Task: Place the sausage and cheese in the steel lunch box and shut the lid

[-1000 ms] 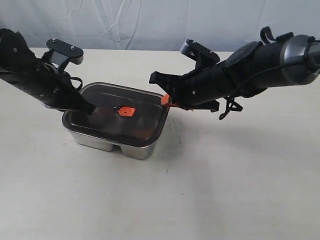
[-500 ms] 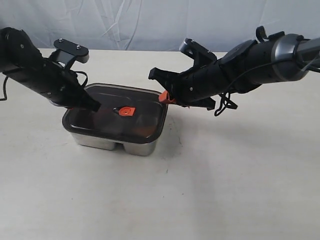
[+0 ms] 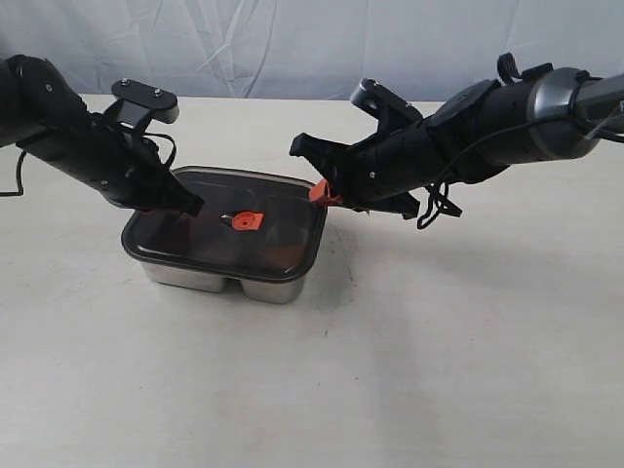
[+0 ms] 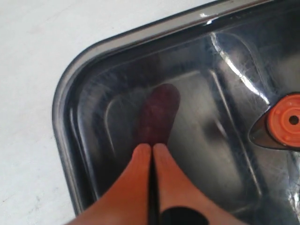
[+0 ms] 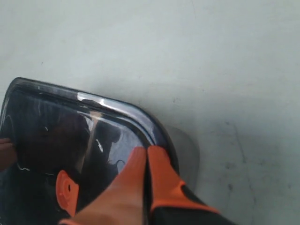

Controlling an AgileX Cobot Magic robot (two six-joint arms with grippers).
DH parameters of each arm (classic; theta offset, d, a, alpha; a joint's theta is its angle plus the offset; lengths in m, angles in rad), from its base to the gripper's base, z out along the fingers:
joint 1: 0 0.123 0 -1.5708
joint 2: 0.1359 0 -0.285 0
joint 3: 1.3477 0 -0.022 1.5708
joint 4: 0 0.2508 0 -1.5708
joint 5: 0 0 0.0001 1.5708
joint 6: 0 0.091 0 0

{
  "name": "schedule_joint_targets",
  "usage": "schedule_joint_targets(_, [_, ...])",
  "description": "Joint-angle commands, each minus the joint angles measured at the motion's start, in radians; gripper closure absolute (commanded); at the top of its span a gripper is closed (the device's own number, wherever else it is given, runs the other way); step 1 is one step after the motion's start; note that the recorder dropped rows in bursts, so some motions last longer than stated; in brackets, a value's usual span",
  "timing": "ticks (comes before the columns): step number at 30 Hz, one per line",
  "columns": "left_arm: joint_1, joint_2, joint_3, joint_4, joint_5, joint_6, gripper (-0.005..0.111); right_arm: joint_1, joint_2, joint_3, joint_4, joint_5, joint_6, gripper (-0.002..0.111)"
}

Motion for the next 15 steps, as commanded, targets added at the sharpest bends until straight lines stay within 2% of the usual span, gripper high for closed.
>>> schedule_joint_targets(1, [-0.012, 0.148, 0.047, 0.000, 0.145, -0.003, 0.107, 0.007, 0.043, 0.009, -0.020, 0.070, 0.005, 0.109])
schedule_joint_targets(7, [-0.012, 0.094, 0.047, -0.024, 0.120, 0.002, 0.107, 0.000, 0.009, 0.009, -0.061, 0.047, 0.005, 0.109])
schedule_joint_targets(15, [-0.012, -0.150, 0.047, -0.052, 0.081, 0.058, 0.107, -0.047, -0.200, 0.009, -0.144, -0.045, 0.005, 0.109])
